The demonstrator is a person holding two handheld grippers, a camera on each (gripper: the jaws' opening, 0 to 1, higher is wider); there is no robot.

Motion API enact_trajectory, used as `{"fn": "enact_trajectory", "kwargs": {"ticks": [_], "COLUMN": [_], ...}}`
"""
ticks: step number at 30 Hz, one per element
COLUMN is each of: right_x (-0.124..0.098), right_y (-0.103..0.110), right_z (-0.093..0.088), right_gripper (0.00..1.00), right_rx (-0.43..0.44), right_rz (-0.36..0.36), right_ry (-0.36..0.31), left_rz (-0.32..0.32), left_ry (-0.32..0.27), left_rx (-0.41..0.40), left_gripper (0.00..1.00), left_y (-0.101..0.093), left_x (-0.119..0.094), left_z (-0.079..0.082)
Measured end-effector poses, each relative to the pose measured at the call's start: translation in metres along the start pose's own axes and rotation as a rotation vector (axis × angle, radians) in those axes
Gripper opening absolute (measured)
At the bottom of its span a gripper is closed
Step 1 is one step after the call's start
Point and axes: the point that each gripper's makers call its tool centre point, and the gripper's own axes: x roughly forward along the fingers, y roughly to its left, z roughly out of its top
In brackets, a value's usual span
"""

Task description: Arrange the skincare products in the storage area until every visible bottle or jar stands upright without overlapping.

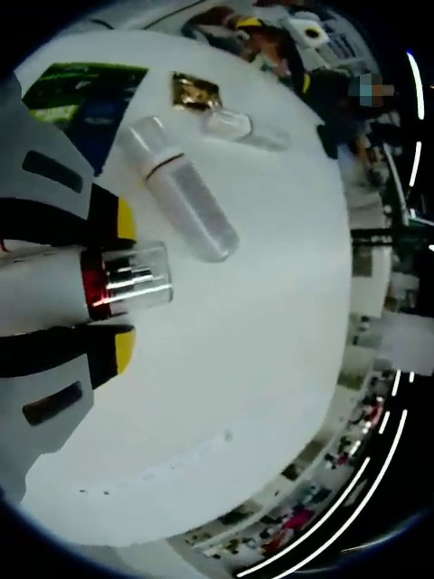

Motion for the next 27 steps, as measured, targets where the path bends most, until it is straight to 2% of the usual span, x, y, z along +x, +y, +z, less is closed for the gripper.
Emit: {"fn": "enact_trajectory", "kwargs": {"ticks": [9, 12, 20, 21, 23, 24, 27], "right_x": [-0.004, -0.01, -0.038, -0.045, -0.049, -0.057, -0.068], "right_y": [0.003, 0.001, -0.01, -0.012, -0.012, -0.016, -0.026], "right_z": [0.003, 0.006, 0.017, 0.019, 0.019, 0.021, 0.024], "right_gripper": [0.28, 0.28, 0.28, 0.28, 0.28, 0.27, 0.27], "right_rx": [-0.046, -0.049, 0.002, 0.006, 0.007, 0.021, 0.059], "right_rz": [0.009, 0.0, -0.047, -0.07, -0.077, -0.105, -0.149], "right_ry": [0.002, -0.02, -0.136, -0.168, -0.181, -0.219, -0.271], "left_rz": [0.004, 0.004, 0.015, 0.015, 0.014, 0.012, 0.008], "left_ry": [0.004, 0.0, -0.012, -0.014, -0.014, -0.01, -0.006], "left_rx": [-0.004, -0.003, -0.005, -0.007, -0.008, -0.008, -0.002], "left_gripper": [0.99, 0.99, 0.99, 0.99, 0.99, 0.99, 0.99], "left_y": [0.003, 0.003, 0.007, 0.007, 0.007, 0.006, 0.005], "left_x": [-0.001, -0.002, -0.006, -0.006, -0.006, -0.006, -0.004], "left_z": [-0.002, 0.0, 0.001, 0.001, 0.001, 0.0, 0.0]}}
